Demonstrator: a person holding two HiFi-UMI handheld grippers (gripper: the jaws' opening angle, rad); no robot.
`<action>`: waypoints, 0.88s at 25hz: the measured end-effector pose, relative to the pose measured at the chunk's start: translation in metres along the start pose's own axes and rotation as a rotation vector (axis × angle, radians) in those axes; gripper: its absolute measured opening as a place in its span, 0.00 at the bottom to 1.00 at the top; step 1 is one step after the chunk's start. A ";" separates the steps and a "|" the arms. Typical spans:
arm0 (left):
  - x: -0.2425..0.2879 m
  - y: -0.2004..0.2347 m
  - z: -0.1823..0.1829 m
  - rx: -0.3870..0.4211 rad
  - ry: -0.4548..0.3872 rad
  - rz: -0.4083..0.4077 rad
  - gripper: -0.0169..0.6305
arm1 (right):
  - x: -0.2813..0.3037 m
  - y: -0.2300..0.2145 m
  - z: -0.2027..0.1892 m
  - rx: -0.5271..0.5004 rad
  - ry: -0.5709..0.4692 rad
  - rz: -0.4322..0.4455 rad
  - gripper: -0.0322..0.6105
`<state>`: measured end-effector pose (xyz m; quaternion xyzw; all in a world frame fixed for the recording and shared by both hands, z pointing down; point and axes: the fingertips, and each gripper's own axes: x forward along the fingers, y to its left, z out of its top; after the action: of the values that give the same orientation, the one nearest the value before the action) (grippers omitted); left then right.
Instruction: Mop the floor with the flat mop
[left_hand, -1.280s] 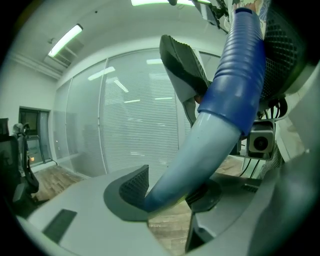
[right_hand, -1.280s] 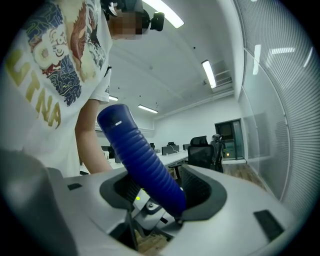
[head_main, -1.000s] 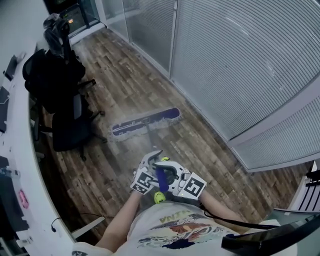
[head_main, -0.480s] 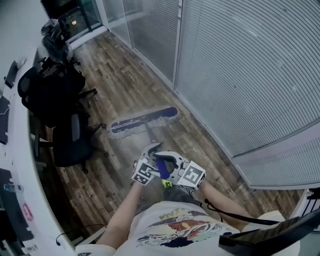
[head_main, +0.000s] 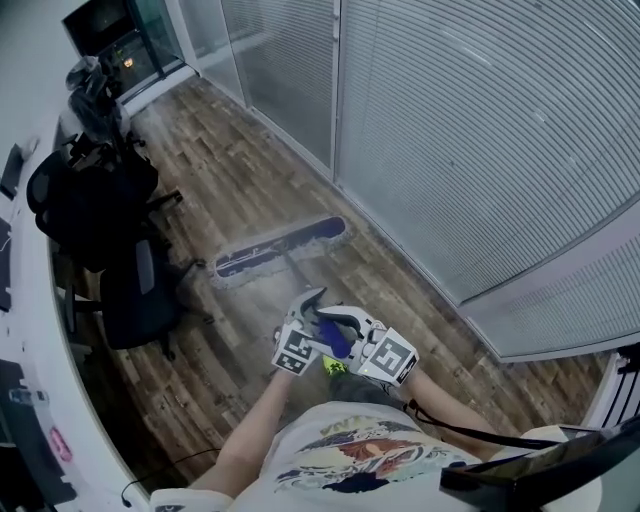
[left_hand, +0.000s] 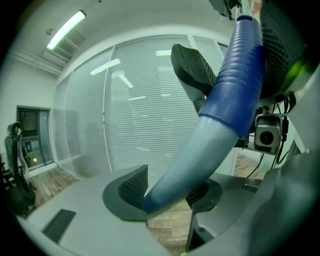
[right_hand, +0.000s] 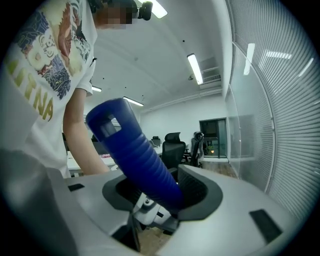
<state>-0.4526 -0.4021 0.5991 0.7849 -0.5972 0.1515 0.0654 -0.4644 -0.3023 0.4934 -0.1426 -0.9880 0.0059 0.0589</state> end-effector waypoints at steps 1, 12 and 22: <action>-0.010 -0.011 -0.001 -0.003 -0.008 -0.007 0.28 | -0.003 0.014 0.000 -0.006 0.004 -0.008 0.36; -0.174 -0.170 -0.010 -0.041 -0.148 -0.097 0.28 | -0.043 0.228 0.009 -0.103 0.041 -0.127 0.35; -0.261 -0.287 -0.024 -0.043 -0.140 -0.189 0.29 | -0.086 0.360 0.005 -0.066 0.083 -0.203 0.35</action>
<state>-0.2448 -0.0756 0.5615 0.8449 -0.5266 0.0766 0.0543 -0.2822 0.0190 0.4686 -0.0437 -0.9937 -0.0386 0.0955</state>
